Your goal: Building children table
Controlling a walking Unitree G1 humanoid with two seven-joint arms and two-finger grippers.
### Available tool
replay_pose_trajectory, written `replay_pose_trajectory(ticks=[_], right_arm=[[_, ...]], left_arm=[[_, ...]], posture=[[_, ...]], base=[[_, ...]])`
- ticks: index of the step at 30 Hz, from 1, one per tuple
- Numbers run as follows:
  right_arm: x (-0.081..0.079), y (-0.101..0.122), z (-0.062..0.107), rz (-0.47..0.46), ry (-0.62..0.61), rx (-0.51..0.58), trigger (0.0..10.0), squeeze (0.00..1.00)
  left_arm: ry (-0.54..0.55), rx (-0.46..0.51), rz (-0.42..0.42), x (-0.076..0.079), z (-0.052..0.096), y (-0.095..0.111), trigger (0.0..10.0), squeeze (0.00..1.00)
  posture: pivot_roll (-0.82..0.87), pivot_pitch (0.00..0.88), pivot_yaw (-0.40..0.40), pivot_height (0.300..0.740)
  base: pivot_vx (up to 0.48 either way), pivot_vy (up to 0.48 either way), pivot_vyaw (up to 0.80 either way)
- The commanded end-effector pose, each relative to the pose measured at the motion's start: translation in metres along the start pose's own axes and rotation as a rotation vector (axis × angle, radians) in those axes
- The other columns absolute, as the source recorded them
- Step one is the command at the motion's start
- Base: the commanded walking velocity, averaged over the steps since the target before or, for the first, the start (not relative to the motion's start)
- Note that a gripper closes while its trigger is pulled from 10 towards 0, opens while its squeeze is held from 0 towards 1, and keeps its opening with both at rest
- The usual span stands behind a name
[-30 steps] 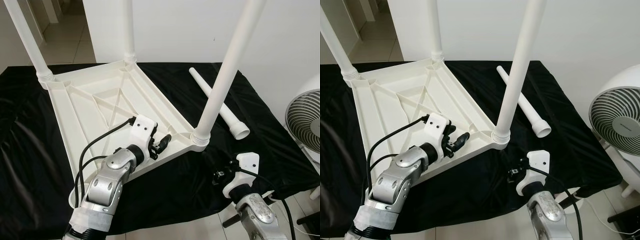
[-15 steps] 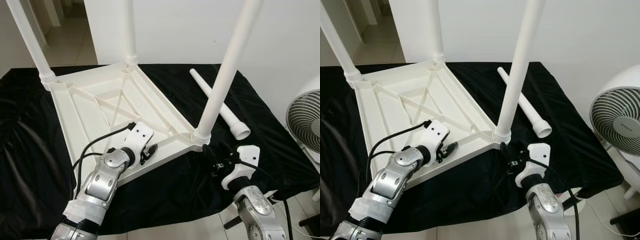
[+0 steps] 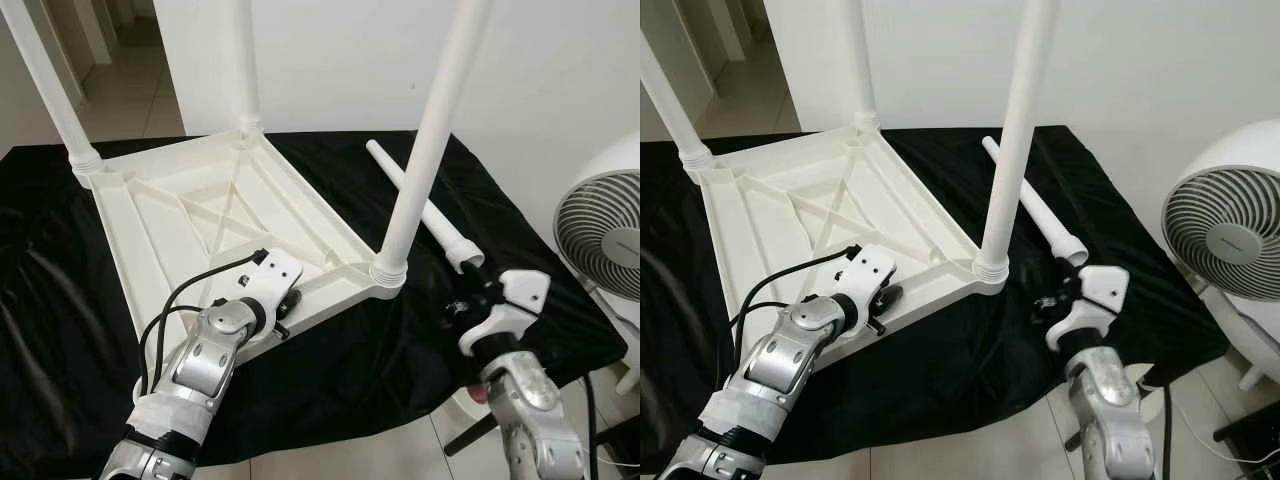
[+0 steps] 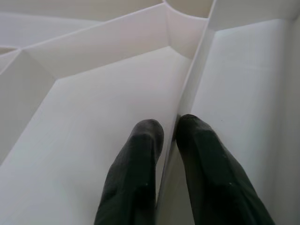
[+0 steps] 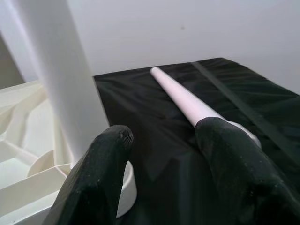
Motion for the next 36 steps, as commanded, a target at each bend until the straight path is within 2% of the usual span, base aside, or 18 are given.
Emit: replay_pose_trajectory(ticks=[1, 4, 7, 11, 15, 19, 20, 25, 28, 33, 36], right_arm=[[0.002, -0.007, -0.001, -0.029, -0.02, -0.031, 10.0, 0.0], [0.001, -0.008, -0.005, -0.029, -0.008, -0.035, 10.0, 0.0], [-0.003, -0.01, -0.018, -0.049, 0.034, -0.058, 10.0, 0.0], [-0.004, -0.012, -0.024, -0.061, 0.064, -0.076, 10.0, 0.0], [0.001, -0.009, -0.042, -0.018, 0.072, -0.069, 10.0, 0.0], [0.006, -0.003, -0.05, -0.014, 0.051, -0.041, 10.0, 0.0], [0.006, -0.003, -0.05, -0.014, 0.051, -0.041, 10.0, 0.0], [0.008, 0.0, -0.054, -0.032, 0.021, -0.024, 10.0, 0.0], [0.008, 0.001, -0.054, -0.037, 0.022, -0.02, 10.0, 0.0], [0.004, -0.001, -0.052, -0.057, 0.015, -0.008, 10.0, 0.0], [0.004, -0.001, -0.052, -0.062, 0.011, -0.006, 10.0, 0.0]], left_arm=[[0.162, -0.084, -0.005, -0.02, 0.004, -0.019, 0.0, 0.0], [0.155, -0.09, -0.008, -0.02, 0.005, -0.02, 0.0, 0.0], [0.137, -0.099, -0.023, -0.018, 0.006, -0.021, 0.0, 0.0], [0.136, -0.1, -0.025, -0.018, 0.007, -0.021, 0.0, 0.0], [0.133, -0.092, -0.015, -0.015, 0.009, -0.017, 0.0, 0.0], [0.16, -0.078, 0.038, -0.013, 0.008, -0.013, 0.0, 0.0], [0.16, -0.078, 0.038, -0.013, 0.008, -0.013, 0.0, 0.0], [0.222, -0.053, 0.139, -0.012, 0.0, -0.001, 0.0, 0.0], [0.234, -0.046, 0.156, -0.01, -0.002, 0.003, 0.0, 0.0], [0.243, 0.002, 0.238, 0.003, -0.013, 0.022, 0.0, 0.0], [0.248, 0.012, 0.243, 0.003, -0.015, 0.025, 0.0, 0.0]], posture=[[-0.04, 0.085, 0.011, 0.74], [-0.04, 0.086, 0.013, 0.74], [-0.04, 0.091, 0.019, 0.74], [-0.04, 0.095, 0.022, 0.74], [-0.03, 0.1, 0.016, 0.74], [-0.02, 0.105, 0.01, 0.74], [-0.02, 0.105, 0.01, 0.74], [-0.03, 0.109, 0.011, 0.74], [-0.03, 0.109, 0.011, 0.74], [-0.04, 0.112, 0.024, 0.74], [-0.04, 0.112, 0.024, 0.74]], base=[[0.0, 0.0, 0.0], [0.0, 0.0, 0.0], [0.0, 0.0, 0.0], [0.0, 0.0, 0.0], [0.0, 0.0, 0.0], [0.0, 0.0, 0.0], [0.0, 0.0, 0.0], [0.0, 0.0, 0.0], [0.0, 0.0, 0.0], [0.0, 0.0, 0.0], [0.0, 0.0, 0.0]])
Point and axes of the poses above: a point about 5 cm out from each wrist's last joint towards the gripper, its own z axis pointing back from the gripper into the wrist, its own y axis along the axis of the wrist's last joint, x = y × z, the point moved 3 cm from there along -z, pointing out of the wrist towards the gripper, and after that the axes turned 2 degrees about -z, right-handed, at the moved point
